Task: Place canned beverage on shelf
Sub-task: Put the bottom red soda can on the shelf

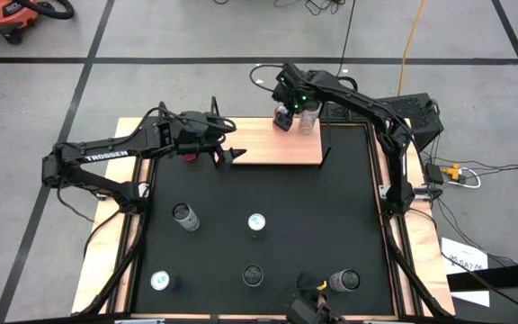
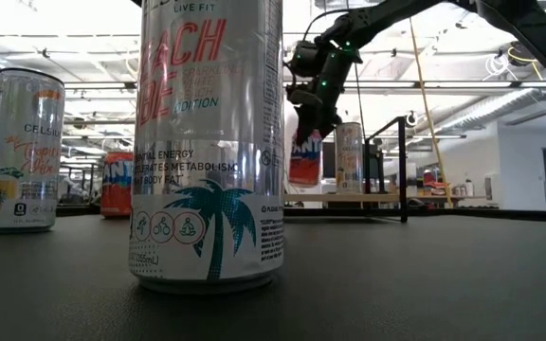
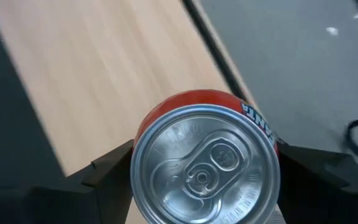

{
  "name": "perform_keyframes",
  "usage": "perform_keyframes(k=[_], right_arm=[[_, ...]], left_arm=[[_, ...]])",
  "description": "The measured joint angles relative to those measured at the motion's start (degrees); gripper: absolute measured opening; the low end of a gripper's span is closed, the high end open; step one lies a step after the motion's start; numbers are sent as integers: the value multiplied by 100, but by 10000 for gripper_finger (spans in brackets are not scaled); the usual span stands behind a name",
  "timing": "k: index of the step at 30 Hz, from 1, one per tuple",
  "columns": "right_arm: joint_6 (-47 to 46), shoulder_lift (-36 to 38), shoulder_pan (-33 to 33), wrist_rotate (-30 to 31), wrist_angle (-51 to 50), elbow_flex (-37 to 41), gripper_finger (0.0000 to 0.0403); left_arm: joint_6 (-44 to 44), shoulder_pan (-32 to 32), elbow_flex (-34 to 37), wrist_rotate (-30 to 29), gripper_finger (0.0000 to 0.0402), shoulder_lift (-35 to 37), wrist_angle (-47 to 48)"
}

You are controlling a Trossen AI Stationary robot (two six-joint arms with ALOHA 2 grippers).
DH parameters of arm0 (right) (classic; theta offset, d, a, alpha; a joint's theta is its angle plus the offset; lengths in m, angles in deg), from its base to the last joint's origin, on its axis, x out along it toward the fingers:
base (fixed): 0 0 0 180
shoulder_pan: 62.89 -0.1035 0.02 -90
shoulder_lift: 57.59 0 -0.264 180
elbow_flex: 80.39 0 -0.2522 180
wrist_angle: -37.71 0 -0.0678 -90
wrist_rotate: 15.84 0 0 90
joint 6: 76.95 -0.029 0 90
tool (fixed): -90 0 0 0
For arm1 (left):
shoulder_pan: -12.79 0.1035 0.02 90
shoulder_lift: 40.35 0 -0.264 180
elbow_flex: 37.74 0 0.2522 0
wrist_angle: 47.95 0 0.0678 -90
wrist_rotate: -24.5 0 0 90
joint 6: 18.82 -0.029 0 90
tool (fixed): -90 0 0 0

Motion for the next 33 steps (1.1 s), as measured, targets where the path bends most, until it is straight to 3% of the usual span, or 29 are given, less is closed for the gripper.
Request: perform_keyframes(k=[23,33], right_arm=[[548,-247,3,-9,-109,-13,303],[522,-255,3,20,-125,-2,347]], left_arm=[[22,0,2,-169,386,-2,-3],[27,0,2,-209,386,-2,-2]])
